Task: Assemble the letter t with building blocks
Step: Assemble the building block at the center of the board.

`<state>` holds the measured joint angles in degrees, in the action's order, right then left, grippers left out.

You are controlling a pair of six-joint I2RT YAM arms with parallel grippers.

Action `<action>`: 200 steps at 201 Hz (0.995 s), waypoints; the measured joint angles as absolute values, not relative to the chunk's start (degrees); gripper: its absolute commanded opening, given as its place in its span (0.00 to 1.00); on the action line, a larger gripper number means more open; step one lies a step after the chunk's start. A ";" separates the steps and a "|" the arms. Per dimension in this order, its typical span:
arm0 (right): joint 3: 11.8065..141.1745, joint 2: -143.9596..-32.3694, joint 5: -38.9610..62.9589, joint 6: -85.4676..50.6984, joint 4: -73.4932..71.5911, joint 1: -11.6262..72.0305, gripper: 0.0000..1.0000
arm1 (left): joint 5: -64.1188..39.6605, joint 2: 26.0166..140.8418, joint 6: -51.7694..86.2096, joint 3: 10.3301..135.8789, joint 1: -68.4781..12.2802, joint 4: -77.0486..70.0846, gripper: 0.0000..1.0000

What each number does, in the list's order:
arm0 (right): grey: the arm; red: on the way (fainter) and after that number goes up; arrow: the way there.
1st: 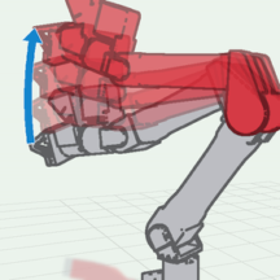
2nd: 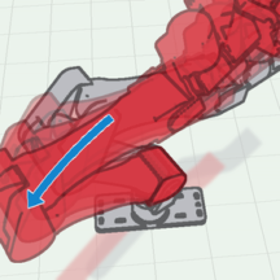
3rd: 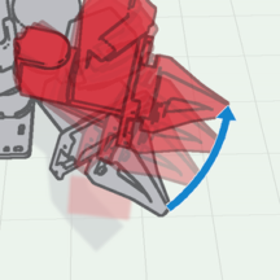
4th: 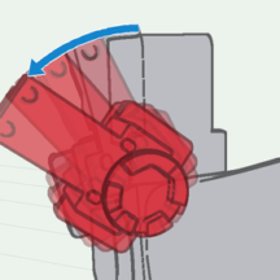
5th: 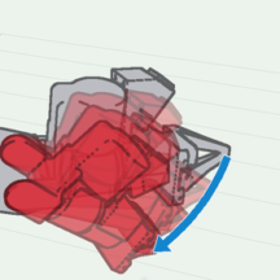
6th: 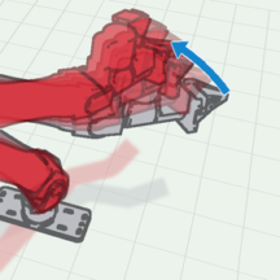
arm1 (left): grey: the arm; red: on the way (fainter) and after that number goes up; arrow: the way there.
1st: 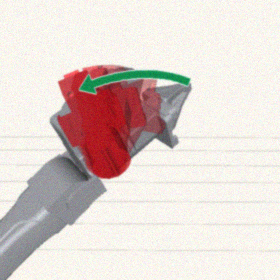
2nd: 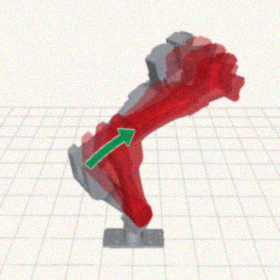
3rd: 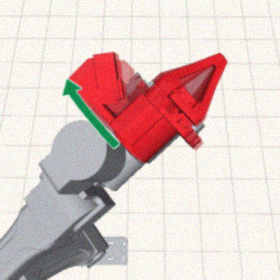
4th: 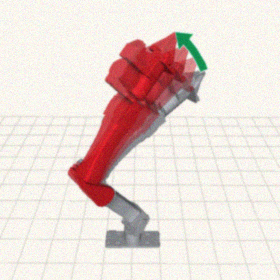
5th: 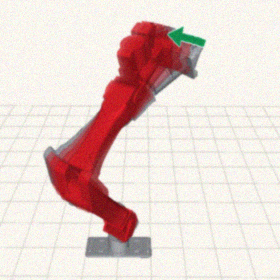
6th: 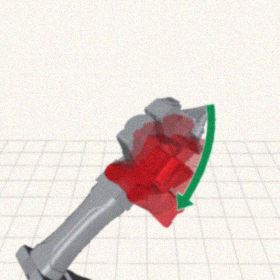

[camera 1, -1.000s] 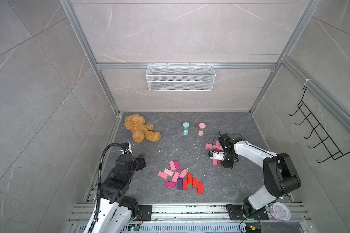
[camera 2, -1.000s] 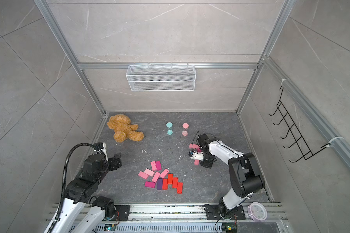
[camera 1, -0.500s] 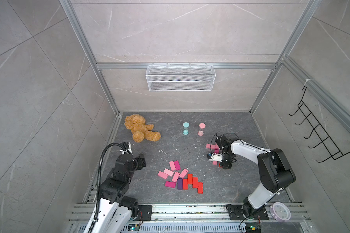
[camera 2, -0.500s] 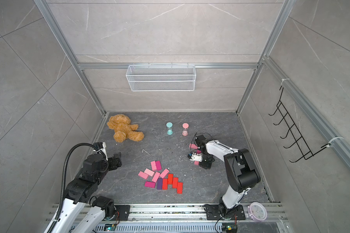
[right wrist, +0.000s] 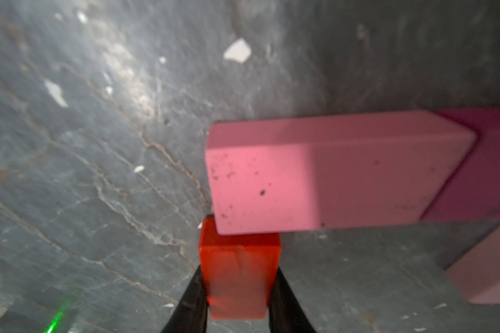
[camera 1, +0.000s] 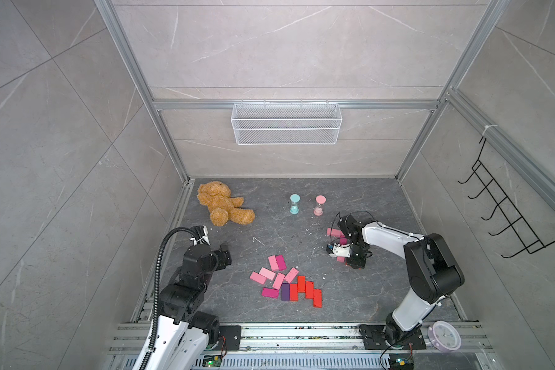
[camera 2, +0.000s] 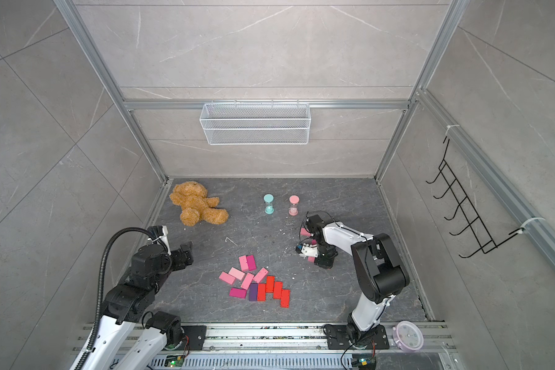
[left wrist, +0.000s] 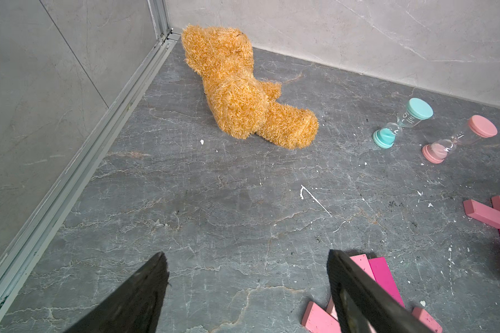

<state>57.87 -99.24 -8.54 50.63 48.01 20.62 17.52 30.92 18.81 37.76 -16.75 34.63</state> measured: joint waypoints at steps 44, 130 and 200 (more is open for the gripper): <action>58.15 -99.50 -8.58 50.61 48.23 20.67 0.24 | 17.52 30.92 18.81 37.76 -16.75 34.65 0.89; 60.12 -101.21 -8.84 49.30 49.69 20.67 0.24 | 17.52 30.61 18.81 37.76 -16.75 34.65 0.89; 60.45 -101.49 -8.82 49.23 49.93 20.67 0.25 | 17.52 30.61 18.81 37.76 -16.75 34.68 0.89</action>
